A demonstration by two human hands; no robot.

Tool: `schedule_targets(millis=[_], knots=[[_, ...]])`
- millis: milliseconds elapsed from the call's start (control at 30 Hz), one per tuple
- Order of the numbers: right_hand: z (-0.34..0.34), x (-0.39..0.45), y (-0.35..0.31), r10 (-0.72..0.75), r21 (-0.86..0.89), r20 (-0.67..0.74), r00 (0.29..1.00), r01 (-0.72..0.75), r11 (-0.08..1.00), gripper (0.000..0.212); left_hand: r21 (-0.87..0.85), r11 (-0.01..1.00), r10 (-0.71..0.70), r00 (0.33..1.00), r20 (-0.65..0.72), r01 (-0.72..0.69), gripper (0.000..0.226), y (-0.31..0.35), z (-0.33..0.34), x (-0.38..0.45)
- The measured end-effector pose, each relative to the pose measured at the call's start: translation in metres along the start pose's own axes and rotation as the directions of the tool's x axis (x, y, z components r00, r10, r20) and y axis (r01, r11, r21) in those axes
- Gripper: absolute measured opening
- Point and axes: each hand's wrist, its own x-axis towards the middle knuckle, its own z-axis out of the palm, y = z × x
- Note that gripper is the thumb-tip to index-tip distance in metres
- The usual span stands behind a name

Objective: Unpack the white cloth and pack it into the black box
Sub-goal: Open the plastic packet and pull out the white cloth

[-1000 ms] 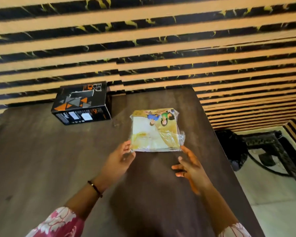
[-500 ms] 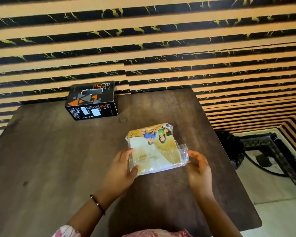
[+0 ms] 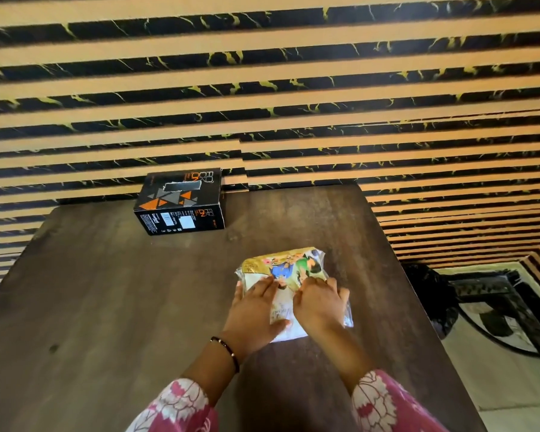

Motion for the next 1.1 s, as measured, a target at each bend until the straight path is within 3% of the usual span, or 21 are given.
schedule_targets(millis=[133, 300, 500, 633, 700, 767, 833, 867, 933, 1033, 1100], knots=[[-0.007, 0.007, -0.004, 0.041, 0.033, 0.091, 0.995, -0.044, 0.998, 0.028, -0.028, 0.999, -0.026, 1.0, 0.005, 0.027, 0.08, 0.004, -0.004, -0.002], [-0.009, 0.013, -0.002, 0.069, 0.205, 0.172, 0.983, -0.104, 0.973, 0.021, -0.07, 0.996, -0.056, 0.997, 0.053, 0.06, 0.08, 0.006, -0.009, -0.002], [-0.01, -0.008, 0.015, -0.102, 0.451, -0.022, 0.995, 0.101, 0.887, 0.009, -0.118, 0.992, -0.038, 0.997, 0.068, 0.046, 0.083, 0.004, -0.011, -0.002], [-0.018, -0.026, 0.044, -0.248, 0.546, -0.139, 0.959, 0.283, 0.788, 0.005, -0.244, 0.969, 0.02, 0.978, 0.206, 0.031, 0.094, -0.006, -0.018, -0.003], [-0.023, -0.04, 0.061, -0.264, 0.576, -0.183, 0.947, 0.321, 0.752, 0.011, -0.41, 0.905, -0.005, 0.968, 0.252, 0.112, 0.082, -0.003, -0.034, -0.006], [-0.028, -0.052, 0.075, -0.275, 0.645, -0.18, 0.945, 0.324, 0.692, 0.016, -0.543, 0.819, -0.044, 0.963, 0.265, 0.186, 0.057, 0.007, -0.051, -0.01], [-0.036, -0.061, 0.083, -0.285, 0.699, -0.11, 0.952, 0.278, 0.659, 0.015, -0.452, 0.884, -0.019, 0.977, 0.212, 0.115, 0.053, 0.013, -0.057, -0.012], [-0.039, -0.064, 0.085, -0.306, 0.684, -0.075, 0.949, 0.272, 0.677, 0.012, -0.358, 0.931, 0.01, 0.978, 0.208, 0.066, 0.063, 0.014, -0.056, -0.012], [-0.04, -0.065, 0.087, -0.369, 0.546, -0.017, 0.929, 0.318, 0.775, 0.024, -0.134, 0.991, 0.038, 0.965, 0.258, -0.003, 0.086, 0.011, -0.047, -0.012], [-0.031, -0.067, 0.083, -0.421, 0.224, 0.148, 0.895, 0.384, 0.896, 0.034, 0.067, 0.998, -0.041, 0.945, 0.324, 0.021, 0.082, 0.012, -0.029, -0.009], [-0.022, -0.073, 0.081, -0.383, 0.128, 0.196, 0.903, 0.363, 0.923, 0.034, 0.102, 0.992, -0.097, 0.947, 0.306, 0.068, 0.078, 0.019, -0.03, -0.005]])
